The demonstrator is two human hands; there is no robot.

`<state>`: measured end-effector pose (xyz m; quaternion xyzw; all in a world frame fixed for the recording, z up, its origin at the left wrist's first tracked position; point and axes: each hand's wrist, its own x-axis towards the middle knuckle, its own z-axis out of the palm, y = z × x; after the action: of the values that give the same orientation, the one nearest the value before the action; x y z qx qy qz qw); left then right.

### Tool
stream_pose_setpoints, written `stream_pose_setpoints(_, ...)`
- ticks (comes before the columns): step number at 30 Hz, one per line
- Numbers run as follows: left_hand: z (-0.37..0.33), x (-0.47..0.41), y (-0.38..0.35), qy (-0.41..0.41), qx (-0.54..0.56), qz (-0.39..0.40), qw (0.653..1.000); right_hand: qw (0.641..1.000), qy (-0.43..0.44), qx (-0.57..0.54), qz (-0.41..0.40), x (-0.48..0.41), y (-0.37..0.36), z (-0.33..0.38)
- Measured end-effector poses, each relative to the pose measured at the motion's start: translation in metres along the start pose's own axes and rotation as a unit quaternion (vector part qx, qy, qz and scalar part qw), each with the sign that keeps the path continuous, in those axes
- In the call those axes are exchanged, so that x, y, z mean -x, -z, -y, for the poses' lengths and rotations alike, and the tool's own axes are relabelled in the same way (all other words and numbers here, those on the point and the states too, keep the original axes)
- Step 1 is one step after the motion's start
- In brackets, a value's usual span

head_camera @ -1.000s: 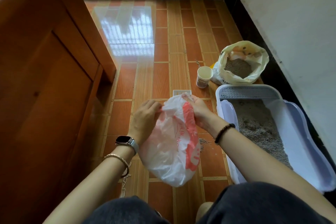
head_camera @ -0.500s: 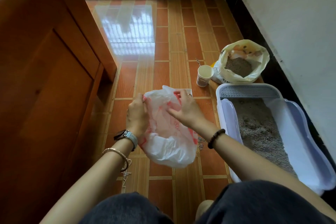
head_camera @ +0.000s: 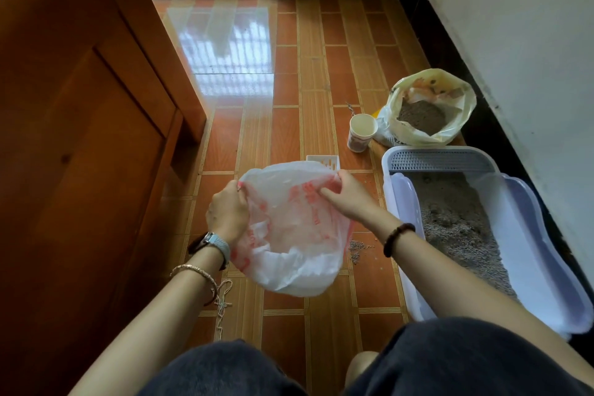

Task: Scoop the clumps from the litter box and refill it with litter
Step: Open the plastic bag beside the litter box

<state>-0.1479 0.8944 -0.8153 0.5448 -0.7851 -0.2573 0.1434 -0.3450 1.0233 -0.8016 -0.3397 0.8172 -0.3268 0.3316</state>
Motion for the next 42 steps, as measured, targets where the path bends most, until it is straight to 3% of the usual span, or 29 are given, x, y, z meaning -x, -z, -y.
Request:
stream_pose_setpoints(3,0.003,-0.005,0.004,0.026,0.014,-0.009,1.000,0.998,-0.004,0.060,-0.022,-0.003,-0.004,-0.004)
stream_pose_setpoints(7,0.006,-0.005,0.012,0.046,0.051,-0.023,0.997,0.996,-0.049,0.058,-0.051,-0.001,-0.004,-0.009)
stream_pose_setpoints(10,0.006,0.004,0.007,0.066,0.048,0.000,0.997,0.980,-0.142,-0.127,-0.060,0.001,-0.010,-0.014)
stream_pose_setpoints(12,0.010,0.014,-0.005,0.141,0.052,0.061,0.987,0.932,-0.241,-0.261,-0.072,0.000,-0.016,-0.022)
stream_pose_setpoints(14,0.010,0.027,-0.016,0.230,0.129,0.146,0.953,0.882,-0.312,-0.348,-0.058,0.002,-0.023,-0.030)
stream_pose_setpoints(17,0.008,0.043,-0.034,0.305,0.216,0.223,0.900,0.851,-0.344,-0.397,-0.011,0.012,-0.028,-0.036)
stream_pose_setpoints(21,0.021,0.038,-0.050,0.292,0.160,0.216,0.918,0.895,-0.354,-0.268,0.040,0.022,-0.032,-0.045)
stream_pose_setpoints(25,0.022,0.035,-0.051,0.281,0.240,0.174,0.913,0.982,-0.184,0.028,-0.036,0.016,-0.028,-0.051)
stream_pose_setpoints(27,0.013,0.040,-0.047,0.242,0.264,0.175,0.917,0.991,-0.126,0.035,-0.030,0.013,-0.032,-0.044)
stream_pose_setpoints(29,0.005,0.045,-0.045,0.210,0.284,0.180,0.918,0.990,-0.140,0.003,-0.018,0.009,-0.042,-0.040)
stream_pose_setpoints(31,0.001,0.045,-0.045,0.226,0.319,0.147,0.909,0.990,-0.135,0.016,-0.023,0.010,-0.048,-0.040)
stream_pose_setpoints(33,0.001,0.039,-0.043,0.279,0.378,0.104,0.877,0.987,-0.155,-0.035,-0.030,0.014,-0.048,-0.043)
stream_pose_setpoints(35,0.006,0.033,-0.039,0.333,0.439,0.071,0.832,0.952,-0.217,-0.213,-0.042,0.017,-0.043,-0.048)
stream_pose_setpoints(38,0.006,0.029,-0.028,0.392,0.513,0.077,0.760,0.854,-0.319,-0.403,-0.078,0.015,-0.035,-0.063)
stream_pose_setpoints(40,0.009,0.028,-0.029,0.406,0.515,0.077,0.751,0.825,-0.361,-0.427,-0.080,0.019,-0.029,-0.071)
stream_pose_setpoints(42,0.017,0.025,-0.041,0.399,0.493,0.090,0.768,0.809,-0.380,-0.444,-0.066,0.022,-0.027,-0.074)
